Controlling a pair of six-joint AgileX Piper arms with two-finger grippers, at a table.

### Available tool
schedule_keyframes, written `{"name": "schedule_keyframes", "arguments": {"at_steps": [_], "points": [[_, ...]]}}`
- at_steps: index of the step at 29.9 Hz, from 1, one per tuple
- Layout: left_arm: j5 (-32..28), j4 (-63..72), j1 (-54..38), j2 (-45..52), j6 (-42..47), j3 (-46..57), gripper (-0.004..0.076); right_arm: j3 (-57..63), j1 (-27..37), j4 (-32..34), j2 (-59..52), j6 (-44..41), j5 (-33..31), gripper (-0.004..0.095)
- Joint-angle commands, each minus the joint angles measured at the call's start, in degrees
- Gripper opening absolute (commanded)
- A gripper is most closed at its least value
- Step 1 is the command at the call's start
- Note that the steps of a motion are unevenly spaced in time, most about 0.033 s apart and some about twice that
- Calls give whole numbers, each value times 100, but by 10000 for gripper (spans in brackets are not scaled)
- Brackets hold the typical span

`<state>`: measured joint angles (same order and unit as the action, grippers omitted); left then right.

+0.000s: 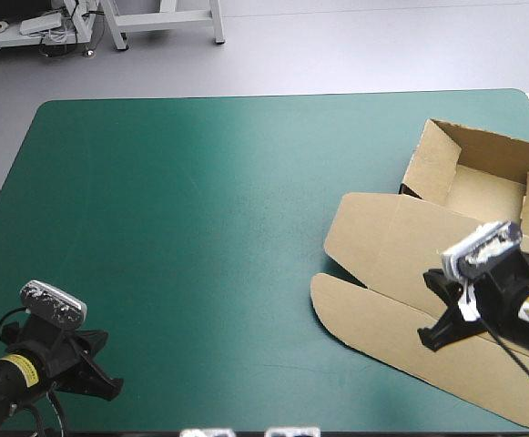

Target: Fold the box

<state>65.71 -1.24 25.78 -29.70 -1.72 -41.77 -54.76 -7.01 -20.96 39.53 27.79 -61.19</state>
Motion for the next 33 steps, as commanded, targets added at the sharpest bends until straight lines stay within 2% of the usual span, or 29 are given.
{"name": "schedule_keyframes", "arguments": {"at_steps": [1,7,14,19,27,33], "points": [[-340,124,30,-34,39,-74,-9,538,-22,-111,-609,49,422,0],[-360,275,30,-34,39,-35,-9,1516,-22,-111,-1386,48,499,0],[-360,262,30,-34,-60,-35,-9,2391,-22,-152,-1835,48,1089,0],[-393,359,30,-34,-271,-21,-9,2559,-22,-178,-1873,48,1157,0],[-1030,382,30,-34,-259,516,-9,2569,-22,-160,-1873,48,1197,0],[-1046,499,30,-34,-249,763,-9,2569,-22,-160,-1873,48,1156,0]]}}
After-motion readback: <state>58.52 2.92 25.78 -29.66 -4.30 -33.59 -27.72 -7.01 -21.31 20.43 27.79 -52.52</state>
